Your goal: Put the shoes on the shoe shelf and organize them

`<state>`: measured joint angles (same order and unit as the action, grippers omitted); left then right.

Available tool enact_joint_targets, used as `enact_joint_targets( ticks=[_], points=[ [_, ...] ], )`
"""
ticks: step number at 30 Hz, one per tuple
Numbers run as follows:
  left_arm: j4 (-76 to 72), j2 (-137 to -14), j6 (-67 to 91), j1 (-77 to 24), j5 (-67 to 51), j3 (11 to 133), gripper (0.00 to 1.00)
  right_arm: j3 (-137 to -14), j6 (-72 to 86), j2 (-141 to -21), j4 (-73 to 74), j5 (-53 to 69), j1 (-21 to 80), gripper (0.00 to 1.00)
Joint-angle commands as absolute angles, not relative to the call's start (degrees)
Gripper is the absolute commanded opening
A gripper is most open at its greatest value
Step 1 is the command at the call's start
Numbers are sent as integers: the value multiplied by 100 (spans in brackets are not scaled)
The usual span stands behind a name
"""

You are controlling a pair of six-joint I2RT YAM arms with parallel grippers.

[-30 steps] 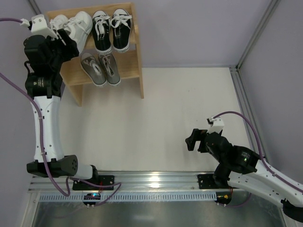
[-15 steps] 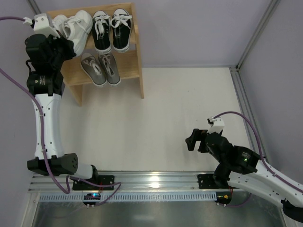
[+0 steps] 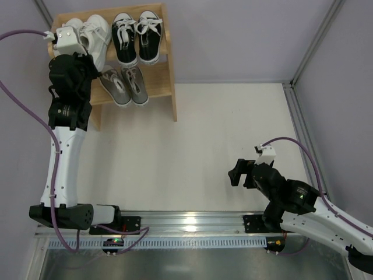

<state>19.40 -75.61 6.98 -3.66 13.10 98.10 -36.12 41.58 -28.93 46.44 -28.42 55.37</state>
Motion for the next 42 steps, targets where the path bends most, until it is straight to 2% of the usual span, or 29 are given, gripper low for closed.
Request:
enact_joint_targets(
  ticks=[1, 14, 21, 23, 24, 26, 27, 29, 31, 35, 37, 40, 42],
  points=[
    [940, -7601, 378, -422, 1661, 10071, 0, -3788, 4254, -2927, 4623, -2953, 5537, 98],
    [993, -8411, 35, -641, 1819, 10977, 0, -3797, 4263, -2935, 4676, -3059, 5546, 98],
    [1002, -8429, 52, -642, 1793, 10662, 1, -3779, 4245, -2936, 4685, -3067, 5546, 98],
    [1037, -8376, 70, -650, 1793, 10547, 12, -3771, 4254, -2927, 4685, -3067, 5546, 98],
    [1055, -8341, 105, -650, 1802, 10425, 30, -3771, 4245, -2927, 4685, -3059, 5546, 98],
    [1037, -8192, 149, -650, 1819, 10310, 42, -3771, 4245, -2927, 4685, -3059, 5537, 98],
    [1028, -8122, 219, -650, 1828, 10266, 55, -3771, 4236, -2918, 4676, -3050, 5546, 98],
    [1116, -7955, 281, -650, 1828, 10300, 67, -3771, 4245, -2918, 4693, -3041, 5546, 98],
    [1239, -7823, 386, -650, 1767, 10493, 71, -3771, 4254, -2927, 4676, -3032, 5546, 98],
    [1450, -7560, 562, -650, 1688, 10818, 94, -3779, 4236, -2927, 4658, -3015, 5546, 98],
    [1652, -7401, 772, -650, 1539, 10881, 99, -3788, 4245, -2936, 4658, -2997, 5546, 98],
    [2117, -6927, 1045, -659, 1197, 10689, 100, -3788, 4271, -2936, 4658, -2980, 5546, 98],
    [2118, -6260, 1335, -668, 959, 9838, 100, -3779, 4280, -2927, 4632, -2962, 5546, 98]
  ],
)
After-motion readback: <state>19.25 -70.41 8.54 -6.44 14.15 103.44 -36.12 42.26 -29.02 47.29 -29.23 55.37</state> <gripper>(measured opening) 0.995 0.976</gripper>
